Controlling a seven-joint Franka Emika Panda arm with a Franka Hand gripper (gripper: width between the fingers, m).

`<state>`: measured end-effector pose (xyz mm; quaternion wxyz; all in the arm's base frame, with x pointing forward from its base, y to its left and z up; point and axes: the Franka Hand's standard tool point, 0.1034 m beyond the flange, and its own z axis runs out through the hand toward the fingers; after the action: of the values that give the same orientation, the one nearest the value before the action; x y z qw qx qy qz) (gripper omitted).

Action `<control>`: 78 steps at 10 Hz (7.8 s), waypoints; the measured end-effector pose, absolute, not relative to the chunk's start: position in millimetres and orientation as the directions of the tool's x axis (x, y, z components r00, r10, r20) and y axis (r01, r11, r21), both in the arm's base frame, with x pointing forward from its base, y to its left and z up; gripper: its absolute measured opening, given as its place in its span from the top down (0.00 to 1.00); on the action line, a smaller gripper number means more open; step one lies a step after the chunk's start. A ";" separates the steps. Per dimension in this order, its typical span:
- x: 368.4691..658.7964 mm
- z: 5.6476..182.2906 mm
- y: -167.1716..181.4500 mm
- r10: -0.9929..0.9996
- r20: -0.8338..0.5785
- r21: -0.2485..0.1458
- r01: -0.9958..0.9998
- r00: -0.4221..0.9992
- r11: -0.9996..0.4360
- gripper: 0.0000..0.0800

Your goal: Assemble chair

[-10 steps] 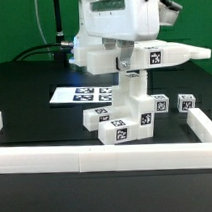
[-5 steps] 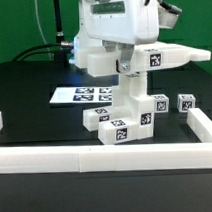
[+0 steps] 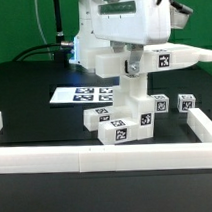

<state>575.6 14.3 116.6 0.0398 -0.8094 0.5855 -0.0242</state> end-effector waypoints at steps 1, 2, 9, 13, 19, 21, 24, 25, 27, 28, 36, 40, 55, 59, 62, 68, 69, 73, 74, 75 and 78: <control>575.6 116.6 14.3 -0.950 -0.007 -0.093 -0.946 0.313 -0.311 0.64; 575.6 116.6 14.3 -0.950 -0.007 -0.093 -0.946 0.313 -0.311 0.64; 574.3 115.5 9.7 -0.954 -0.009 -0.095 -0.950 0.299 -0.296 0.64; 573.5 115.0 5.7 -0.975 -0.031 -0.099 -0.971 0.220 -0.216 0.64; 575.6 114.7 3.1 -0.975 -0.028 -0.098 -0.971 0.222 -0.218 0.64; 578.1 116.1 3.3 -0.972 -0.034 -0.090 -0.970 0.231 -0.227 0.64; 577.7 114.9 3.7 -0.972 -0.033 -0.089 -0.970 0.232 -0.228 0.64; 577.9 114.9 3.9 -0.972 -0.033 -0.089 -0.969 0.232 -0.228 0.64; 578.0 115.0 6.8 -0.957 -0.027 -0.089 -0.954 0.289 -0.285 0.64; 576.6 114.8 8.2 -0.947 -0.034 -0.078 -0.945 0.320 -0.317 0.64; 579.0 114.5 11.8 -0.933 -0.029 -0.078 -0.932 0.358 -0.355 0.64; 580.8 115.5 3.8 -0.944 -0.027 -0.087 -0.942 0.328 -0.325 0.64; 581.4 114.1 0.1 -0.982 -0.036 -0.094 -0.979 0.188 -0.184 0.64; 582.0 114.2 3.0 -0.985 -0.037 -0.095 -0.981 0.171 -0.167 0.64; 591.0 114.7 5.7 -0.981 -0.032 -0.092 -0.978 0.189 -0.185 0.64; 594.5 115.9 13.7 -0.959 -0.009 -0.078 -0.956 0.284 -0.282 0.64; 594.4 117.9 18.5 -0.945 -0.008 -0.057 -0.943 0.328 -0.327 0.64; 593.9 116.9 19.8 -0.945 -0.013 -0.050 -0.944 0.327 -0.326 0.64; 593.7 115.3 19.6 -0.947 -0.012 -0.047 -0.946 0.321 -0.320 0.64; 595.0 115.3 19.2 -0.947 -0.010 -0.048 -0.946 0.322 -0.321 0.64; 595.9 115.4 19.1 -0.946 -0.008 -0.051 -0.945 0.323 -0.322 0.64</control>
Offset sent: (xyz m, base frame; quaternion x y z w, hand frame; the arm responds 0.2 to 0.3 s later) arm -0.0084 -0.0155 -0.0086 -0.0061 -0.0017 0.0591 0.9982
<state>595.9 19.1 115.4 0.0232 -0.8129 0.5818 -0.0116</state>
